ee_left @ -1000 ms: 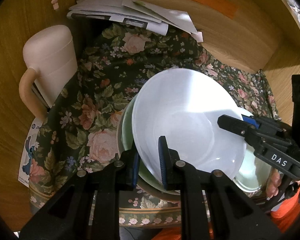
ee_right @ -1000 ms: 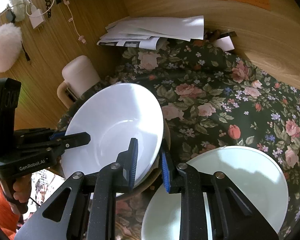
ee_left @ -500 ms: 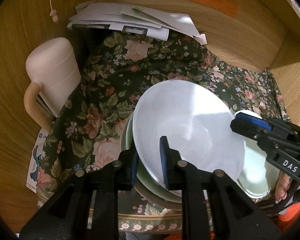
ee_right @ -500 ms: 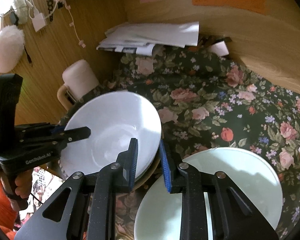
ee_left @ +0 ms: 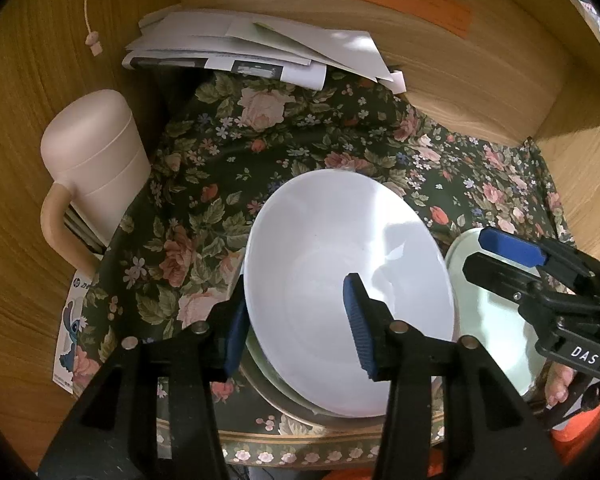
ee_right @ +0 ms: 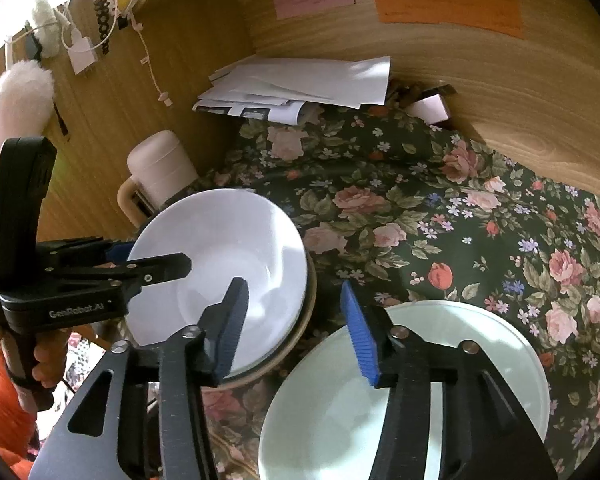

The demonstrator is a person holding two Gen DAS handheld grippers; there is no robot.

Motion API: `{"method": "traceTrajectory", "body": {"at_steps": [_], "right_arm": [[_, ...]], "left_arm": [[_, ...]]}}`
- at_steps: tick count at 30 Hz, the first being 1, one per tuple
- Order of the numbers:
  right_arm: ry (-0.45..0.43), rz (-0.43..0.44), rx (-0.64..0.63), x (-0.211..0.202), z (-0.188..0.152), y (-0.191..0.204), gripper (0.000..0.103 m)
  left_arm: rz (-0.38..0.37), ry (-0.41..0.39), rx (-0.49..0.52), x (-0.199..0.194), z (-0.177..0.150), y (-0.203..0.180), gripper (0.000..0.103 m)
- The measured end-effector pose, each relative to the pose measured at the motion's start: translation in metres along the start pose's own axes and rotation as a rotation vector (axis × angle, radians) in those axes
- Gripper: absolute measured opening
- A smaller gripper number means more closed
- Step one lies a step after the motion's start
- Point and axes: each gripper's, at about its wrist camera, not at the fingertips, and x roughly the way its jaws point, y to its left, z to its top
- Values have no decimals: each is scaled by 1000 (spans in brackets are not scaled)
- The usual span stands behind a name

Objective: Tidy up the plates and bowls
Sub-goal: 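Open both grippers and close them on the rim of the bowl stack, then lift the nested bowl stack with both grippers over the plate stack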

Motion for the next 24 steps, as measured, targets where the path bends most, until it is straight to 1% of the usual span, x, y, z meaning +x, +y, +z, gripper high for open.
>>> {"method": "traceTrajectory", "body": {"at_steps": [1, 2, 3, 5, 7, 13, 18, 19, 20, 24], "right_arm": [[2, 1, 0, 1, 0, -1, 48], [4, 3, 0, 1, 0, -1, 48], [7, 6, -1, 1, 0, -1, 48], [12, 6, -5, 3, 1, 0, 48], [17, 5, -11, 4, 2, 1, 48], [44, 1, -20, 12, 4, 3, 53], [95, 10, -17, 25, 4, 3, 53], [108, 10, -18, 28, 3, 4, 53], [120, 10, -18, 31, 2, 4, 53], [157, 16, -15, 40, 0, 4, 53]], "left_arm": [[2, -6, -3, -2, 0, 1, 45], [13, -24, -2, -5, 1, 2, 48], [27, -57, 7, -12, 1, 2, 53], [24, -89, 24, -21, 2, 2, 58], [23, -92, 22, -26, 2, 6, 60], [14, -68, -30, -22, -12, 25, 60], [-34, -10, -52, -4, -25, 33, 60], [-41, -5, -51, -2, -28, 33, 60], [-42, -17, -56, 1, -29, 33, 60], [-90, 19, -70, 12, -34, 34, 60]]}}
